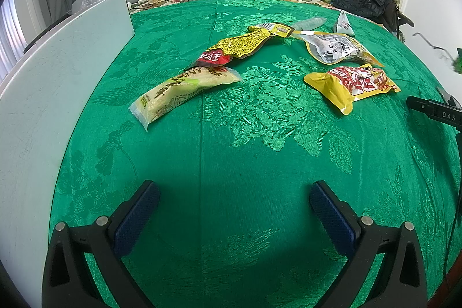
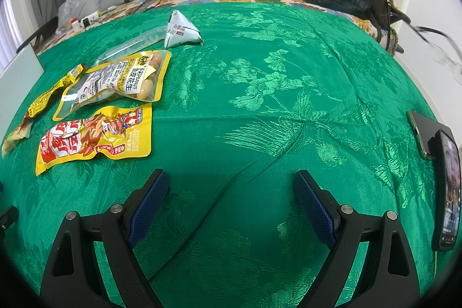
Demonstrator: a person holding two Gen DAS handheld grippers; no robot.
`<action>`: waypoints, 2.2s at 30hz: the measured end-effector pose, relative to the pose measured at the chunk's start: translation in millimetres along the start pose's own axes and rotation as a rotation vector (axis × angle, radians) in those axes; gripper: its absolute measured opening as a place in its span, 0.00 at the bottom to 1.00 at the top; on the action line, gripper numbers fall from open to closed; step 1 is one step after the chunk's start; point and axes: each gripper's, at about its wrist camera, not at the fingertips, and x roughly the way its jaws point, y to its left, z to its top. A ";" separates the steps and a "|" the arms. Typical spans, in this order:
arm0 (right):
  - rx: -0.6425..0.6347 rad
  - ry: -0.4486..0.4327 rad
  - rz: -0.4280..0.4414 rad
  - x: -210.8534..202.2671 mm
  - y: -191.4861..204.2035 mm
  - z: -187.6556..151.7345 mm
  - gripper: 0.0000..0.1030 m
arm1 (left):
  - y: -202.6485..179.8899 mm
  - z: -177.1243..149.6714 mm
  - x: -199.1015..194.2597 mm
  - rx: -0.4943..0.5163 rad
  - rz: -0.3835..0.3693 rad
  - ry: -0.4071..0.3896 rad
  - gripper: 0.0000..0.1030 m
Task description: Organize snacks
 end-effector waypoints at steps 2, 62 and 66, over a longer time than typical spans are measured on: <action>0.000 0.000 0.000 0.4 -0.2 -0.8 0.89 | 0.0 0.0 0.0 0.000 0.000 0.000 1.00; 0.009 0.004 -0.005 2.6 0.7 2.5 0.92 | 0.6 3.7 1.3 0.039 -0.024 0.046 1.00; 0.009 0.004 -0.005 2.7 0.8 2.5 0.92 | 5.9 27.8 0.1 0.096 -0.045 0.085 1.00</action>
